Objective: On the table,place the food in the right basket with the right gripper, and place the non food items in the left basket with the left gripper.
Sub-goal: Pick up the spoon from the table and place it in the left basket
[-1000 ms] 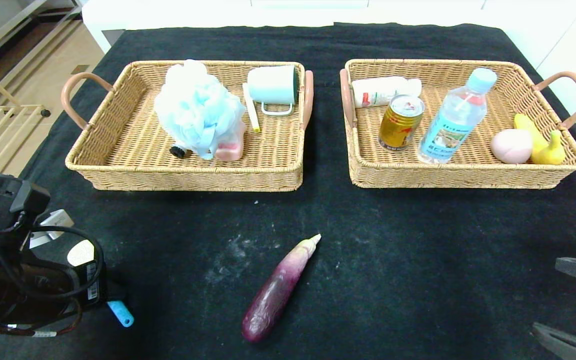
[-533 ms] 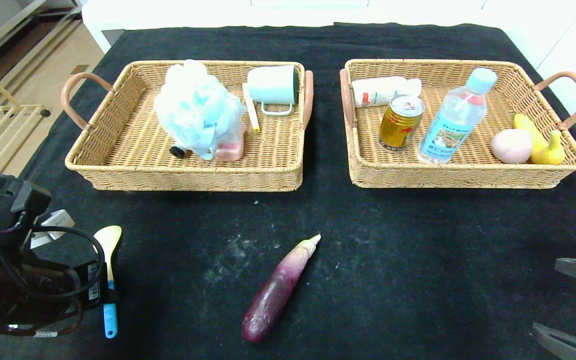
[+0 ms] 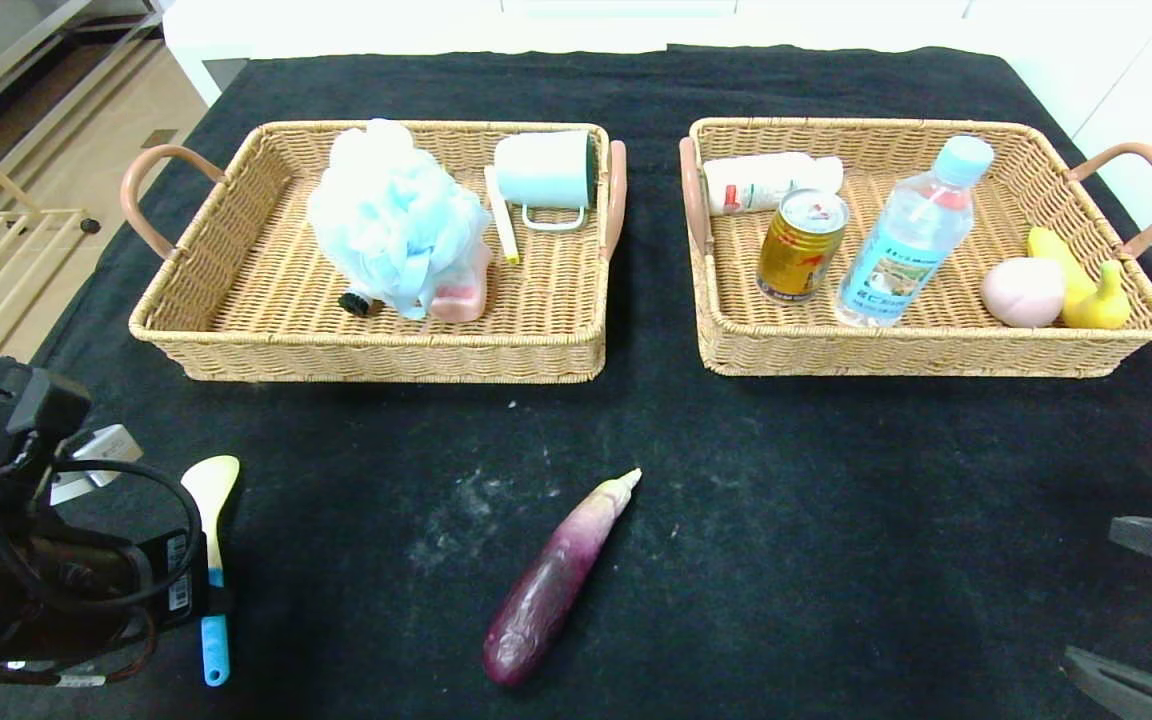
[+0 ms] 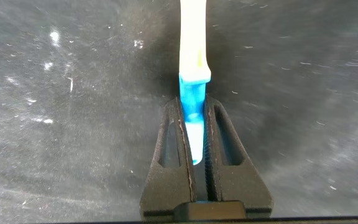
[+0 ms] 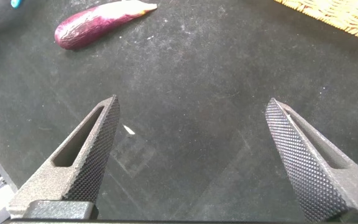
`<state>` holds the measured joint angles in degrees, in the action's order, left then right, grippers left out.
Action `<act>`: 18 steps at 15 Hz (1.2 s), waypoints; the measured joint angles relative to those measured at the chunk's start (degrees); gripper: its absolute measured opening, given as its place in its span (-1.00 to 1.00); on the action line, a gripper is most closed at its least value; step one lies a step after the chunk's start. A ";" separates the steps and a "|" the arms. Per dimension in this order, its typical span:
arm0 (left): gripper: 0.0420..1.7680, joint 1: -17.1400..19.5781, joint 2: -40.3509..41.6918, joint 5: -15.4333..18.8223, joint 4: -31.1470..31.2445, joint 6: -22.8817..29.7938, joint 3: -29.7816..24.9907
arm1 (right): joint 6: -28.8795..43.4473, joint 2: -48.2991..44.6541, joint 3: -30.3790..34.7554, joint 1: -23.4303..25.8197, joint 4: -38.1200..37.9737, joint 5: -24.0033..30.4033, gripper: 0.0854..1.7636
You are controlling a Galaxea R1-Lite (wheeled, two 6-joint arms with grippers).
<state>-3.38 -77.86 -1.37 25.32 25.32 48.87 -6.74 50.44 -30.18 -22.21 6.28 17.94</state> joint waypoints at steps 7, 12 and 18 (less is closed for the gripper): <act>-0.81 -1.02 11.41 0.27 1.88 -1.87 1.45 | -1.90 0.43 0.37 0.00 0.00 -0.06 0.94; -0.81 -1.41 11.90 2.22 1.08 -2.58 9.03 | -2.60 0.40 0.74 0.00 0.00 -0.11 0.94; -0.81 -1.28 2.23 2.00 1.33 -4.95 25.54 | -2.60 0.18 0.41 0.11 0.09 -0.15 0.94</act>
<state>-4.66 -75.63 0.63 26.65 20.37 74.41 -9.34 50.63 -29.77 -22.10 6.36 17.80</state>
